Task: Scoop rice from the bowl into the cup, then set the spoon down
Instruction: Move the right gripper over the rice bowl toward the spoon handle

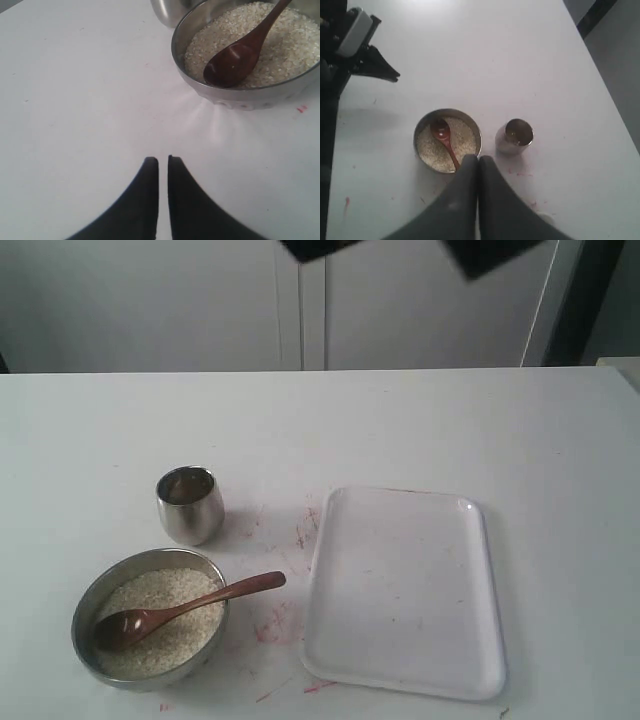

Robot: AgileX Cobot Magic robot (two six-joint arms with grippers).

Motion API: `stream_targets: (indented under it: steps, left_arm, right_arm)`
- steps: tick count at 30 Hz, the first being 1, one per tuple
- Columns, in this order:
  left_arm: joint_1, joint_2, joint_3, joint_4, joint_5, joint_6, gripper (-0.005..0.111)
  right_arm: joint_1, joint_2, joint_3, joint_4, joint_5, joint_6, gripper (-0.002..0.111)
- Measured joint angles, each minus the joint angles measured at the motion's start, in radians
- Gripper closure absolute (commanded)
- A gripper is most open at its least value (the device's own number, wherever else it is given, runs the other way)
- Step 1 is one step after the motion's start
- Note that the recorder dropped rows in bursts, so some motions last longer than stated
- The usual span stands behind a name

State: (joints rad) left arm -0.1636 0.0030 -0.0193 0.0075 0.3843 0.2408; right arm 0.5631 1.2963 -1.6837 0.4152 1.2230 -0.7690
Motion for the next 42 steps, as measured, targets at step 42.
stream_targets:
  steps: [42]
  left_arm:
    - [0.0, 0.0, 0.0, 0.0, 0.0, 0.0, 0.092]
  right_arm:
    - [0.383, 0.455, 0.0, -0.523, -0.002, 0.008, 0.108]
